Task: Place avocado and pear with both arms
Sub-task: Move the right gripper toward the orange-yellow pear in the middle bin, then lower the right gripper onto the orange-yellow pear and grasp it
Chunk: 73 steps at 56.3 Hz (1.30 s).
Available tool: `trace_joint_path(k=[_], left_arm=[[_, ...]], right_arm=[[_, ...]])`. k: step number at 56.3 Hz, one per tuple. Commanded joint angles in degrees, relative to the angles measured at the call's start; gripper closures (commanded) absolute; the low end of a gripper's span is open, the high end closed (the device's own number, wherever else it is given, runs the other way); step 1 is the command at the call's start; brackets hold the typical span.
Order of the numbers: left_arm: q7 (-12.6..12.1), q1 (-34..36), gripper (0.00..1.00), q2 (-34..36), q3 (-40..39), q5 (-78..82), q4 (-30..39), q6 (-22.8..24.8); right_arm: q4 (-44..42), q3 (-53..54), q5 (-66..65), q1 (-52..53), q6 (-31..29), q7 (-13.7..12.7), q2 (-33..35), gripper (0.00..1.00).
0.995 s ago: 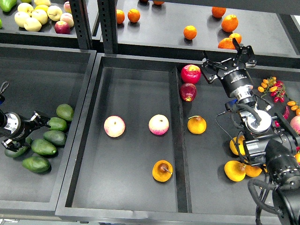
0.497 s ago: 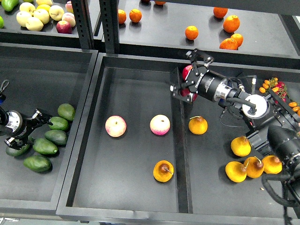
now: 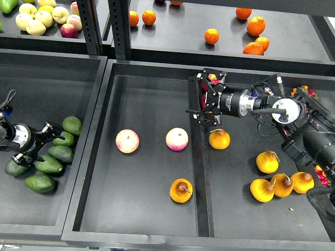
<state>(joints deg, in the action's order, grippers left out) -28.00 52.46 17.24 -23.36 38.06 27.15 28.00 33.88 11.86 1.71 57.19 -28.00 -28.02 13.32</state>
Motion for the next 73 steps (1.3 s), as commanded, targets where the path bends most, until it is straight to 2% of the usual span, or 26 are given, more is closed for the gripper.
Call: trace_joint_path(k=[1,10,36,73], left_arm=[[0.0,0.0,0.01,0.0,-0.1,0.0,0.3,0.0],[0.0,0.1,0.01,0.0,-1.0,0.0,0.6,0.0],[0.0,0.0,0.01,-0.4,-1.7,0.0,0.0,0.0],[0.0,0.0,0.01,-0.5,-2.5,0.0,0.1,0.0]], right_arm=[[0.1,-5.1,-0.1,1.5,0.0,0.0,0.7,0.01],[0.1,-11.2,0.0,3.5,0.0,0.0,0.6,0.01],[1.4,-19.0,-2.9,0.8,0.0,0.0,-1.5,0.01],[-1.9,-18.0,-5.8,-2.1,0.0,0.0,-9.0,0.01]])
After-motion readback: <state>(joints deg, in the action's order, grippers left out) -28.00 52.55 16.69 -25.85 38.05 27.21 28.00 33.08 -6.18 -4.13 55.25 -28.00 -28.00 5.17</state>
